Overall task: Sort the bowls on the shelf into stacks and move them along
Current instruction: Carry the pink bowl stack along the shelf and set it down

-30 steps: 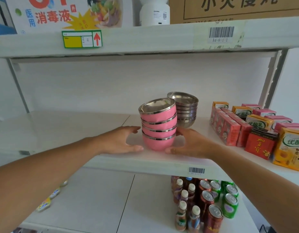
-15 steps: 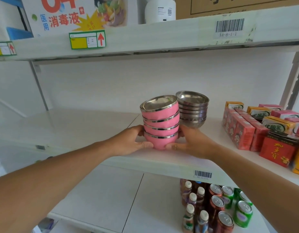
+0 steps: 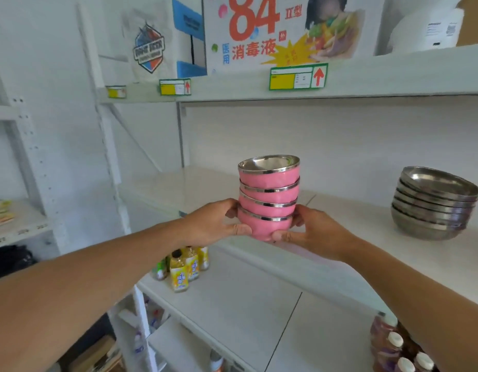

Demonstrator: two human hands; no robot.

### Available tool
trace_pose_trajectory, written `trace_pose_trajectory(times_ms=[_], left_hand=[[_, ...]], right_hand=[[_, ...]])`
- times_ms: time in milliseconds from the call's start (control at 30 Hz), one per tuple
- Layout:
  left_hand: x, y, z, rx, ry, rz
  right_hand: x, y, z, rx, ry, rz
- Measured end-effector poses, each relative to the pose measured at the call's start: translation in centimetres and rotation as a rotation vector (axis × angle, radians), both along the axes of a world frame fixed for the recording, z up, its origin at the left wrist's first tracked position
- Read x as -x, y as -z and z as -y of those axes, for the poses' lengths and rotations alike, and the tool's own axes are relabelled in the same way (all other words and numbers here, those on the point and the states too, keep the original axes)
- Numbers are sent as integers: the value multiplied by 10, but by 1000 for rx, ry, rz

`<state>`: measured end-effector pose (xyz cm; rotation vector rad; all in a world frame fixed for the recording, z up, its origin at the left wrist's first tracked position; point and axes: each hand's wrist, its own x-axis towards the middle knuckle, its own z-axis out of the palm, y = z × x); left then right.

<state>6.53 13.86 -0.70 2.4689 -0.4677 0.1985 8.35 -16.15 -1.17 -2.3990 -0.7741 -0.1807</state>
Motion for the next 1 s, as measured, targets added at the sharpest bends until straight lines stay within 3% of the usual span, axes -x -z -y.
trace_pose_trajectory(times_ms=[500,1000], left_hand=[[6,-8,-219,74,-98,-20],[-102,-19,-254,109,-107,-40]], right_hand=[[-36,-18,-226,78,-115,-25],[-165,-25,-267,84,-185,-46]])
